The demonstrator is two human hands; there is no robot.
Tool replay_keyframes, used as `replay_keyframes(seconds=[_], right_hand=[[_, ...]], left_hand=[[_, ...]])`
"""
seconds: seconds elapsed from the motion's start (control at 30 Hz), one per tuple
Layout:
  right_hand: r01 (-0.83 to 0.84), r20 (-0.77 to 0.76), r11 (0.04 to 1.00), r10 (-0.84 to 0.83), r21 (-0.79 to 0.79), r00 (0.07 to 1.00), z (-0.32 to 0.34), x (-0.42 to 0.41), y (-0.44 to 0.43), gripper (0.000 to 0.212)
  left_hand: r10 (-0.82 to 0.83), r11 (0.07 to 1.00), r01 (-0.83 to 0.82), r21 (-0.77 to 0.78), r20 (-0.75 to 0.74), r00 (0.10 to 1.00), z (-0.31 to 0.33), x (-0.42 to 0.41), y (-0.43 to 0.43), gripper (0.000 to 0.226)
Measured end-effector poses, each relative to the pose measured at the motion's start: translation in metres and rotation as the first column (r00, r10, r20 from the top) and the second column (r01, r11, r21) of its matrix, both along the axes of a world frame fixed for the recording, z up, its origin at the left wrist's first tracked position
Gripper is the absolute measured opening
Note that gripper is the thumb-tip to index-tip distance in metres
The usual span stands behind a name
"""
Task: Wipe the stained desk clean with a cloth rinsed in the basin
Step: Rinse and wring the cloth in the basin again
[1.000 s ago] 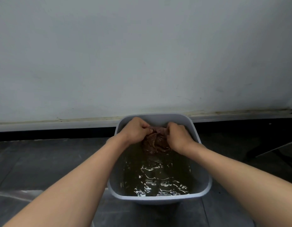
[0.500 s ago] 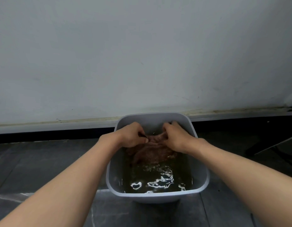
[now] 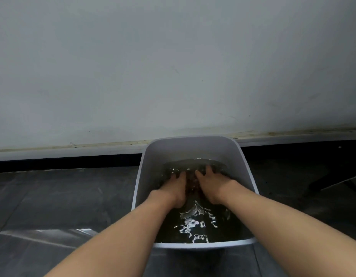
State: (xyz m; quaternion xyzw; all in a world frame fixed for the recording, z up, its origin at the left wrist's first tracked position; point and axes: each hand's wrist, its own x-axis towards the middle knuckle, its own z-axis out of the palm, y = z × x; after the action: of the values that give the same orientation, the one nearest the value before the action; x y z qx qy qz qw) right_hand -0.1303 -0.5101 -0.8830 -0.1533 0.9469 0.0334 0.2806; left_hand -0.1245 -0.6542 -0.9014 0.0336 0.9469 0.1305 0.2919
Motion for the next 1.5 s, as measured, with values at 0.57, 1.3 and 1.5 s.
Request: replay_keyframes(seconds=[0.57,1.3,1.5], right_hand=[[0.554,0.164,0.392,-0.689,-0.735,0.706,0.023,0.021,-0.044,0.026],[0.555,0.225,0.744,-0.507,-0.373,0.832,-0.004,-0.004,-0.026,0.057],[0.688,0.327,0.464,-0.639,-0.557,0.696,0.022,0.015,-0.048,0.028]], left_hand=[[0.507,0.097,-0.838,0.537,0.697,0.506,0.022,-0.002,0.018,0.028],[0.516,0.544,-0.724,0.423,0.512,0.687,-0.001,-0.01,0.024,0.032],[0.612,0.196,-0.869,0.454,0.636,0.47,0.005,-0.006,0.018,0.026]])
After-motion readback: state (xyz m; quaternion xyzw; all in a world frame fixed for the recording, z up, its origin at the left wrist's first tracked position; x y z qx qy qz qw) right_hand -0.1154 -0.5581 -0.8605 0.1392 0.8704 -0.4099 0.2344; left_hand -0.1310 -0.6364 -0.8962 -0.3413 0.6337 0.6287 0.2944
